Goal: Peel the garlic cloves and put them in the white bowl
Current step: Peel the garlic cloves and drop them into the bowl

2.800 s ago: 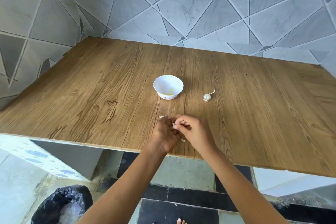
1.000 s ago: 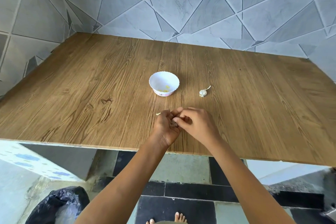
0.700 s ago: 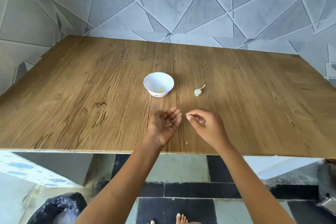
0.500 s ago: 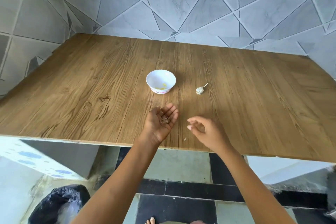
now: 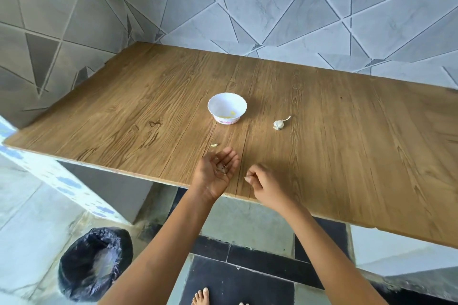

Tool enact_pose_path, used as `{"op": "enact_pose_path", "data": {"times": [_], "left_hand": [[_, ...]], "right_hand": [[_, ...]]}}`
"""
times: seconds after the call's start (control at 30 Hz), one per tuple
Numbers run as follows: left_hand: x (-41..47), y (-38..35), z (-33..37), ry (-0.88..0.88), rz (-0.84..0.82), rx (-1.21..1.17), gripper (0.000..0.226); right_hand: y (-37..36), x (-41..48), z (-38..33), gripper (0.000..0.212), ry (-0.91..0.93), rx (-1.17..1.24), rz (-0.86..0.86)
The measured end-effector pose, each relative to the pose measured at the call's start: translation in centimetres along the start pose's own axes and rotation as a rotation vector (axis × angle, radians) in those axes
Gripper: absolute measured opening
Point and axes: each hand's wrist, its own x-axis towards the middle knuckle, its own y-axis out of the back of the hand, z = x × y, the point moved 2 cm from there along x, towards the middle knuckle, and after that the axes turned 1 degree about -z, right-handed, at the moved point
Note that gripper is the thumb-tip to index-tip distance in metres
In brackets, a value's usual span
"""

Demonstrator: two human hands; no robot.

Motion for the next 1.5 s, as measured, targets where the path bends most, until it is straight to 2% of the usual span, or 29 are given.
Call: {"op": "enact_pose_path", "data": {"times": [0.07,0.17,0.3,0.37,0.57,0.8,0.97,1.07,1.2,1.4,1.5], "left_hand": [[-0.2,0.0,-0.1,-0.002,0.012,0.008,0.044],[-0.4,-0.4,-0.5,0.008,0.033,0.039,0.043],[-0.4,-1.2,-0.9,0.020,0.042,0.015,0.047],[-0.3,-1.4,-0.8,0.019,0.029,-0.009,0.048],[-0.6,-1.4,-0.8,-0.006,0.023,0.010,0.047],[-1.4,-1.6,-0.8,-0.013,0.011,0.021,0.044],[-2.2,-0.8,-0.5,-0.019,0.006,-0.047,0.042],[-3.0,0.5,0.1,-0.039,0.034,-0.079,0.045],[-5.0,3.9,2.2,-0.125,0.096,-0.157,0.044],[-9.8,12.7,7.9,-0.329,0.213,-0.339,0.040],[-12.0,18.0,10.9,-0.414,0.272,-0.429,0.038]], "right_hand": [[0.9,0.3,-0.3,0.010,0.036,0.031,0.065],[2.3,0.5,-2.2,0.019,0.209,0.025,0.141],[2.2,1.1,-4.2,0.011,0.348,-0.180,0.251],[2.3,1.3,-4.5,0.006,0.339,-0.195,0.298],[2.9,1.2,-4.6,0.018,0.252,-0.123,0.331],[3.0,0.9,-3.3,0.011,0.227,0.153,0.313],[2.3,0.3,-3.2,0.017,0.195,0.294,0.312],[1.1,0.4,-4.0,0.012,0.206,0.363,0.267],[-1.7,1.0,-7.1,0.015,0.252,0.451,0.140],[-9.0,2.2,-15.2,0.019,0.383,0.524,-0.077],[-14.1,2.9,-19.3,0.014,0.413,0.520,-0.223]]}}
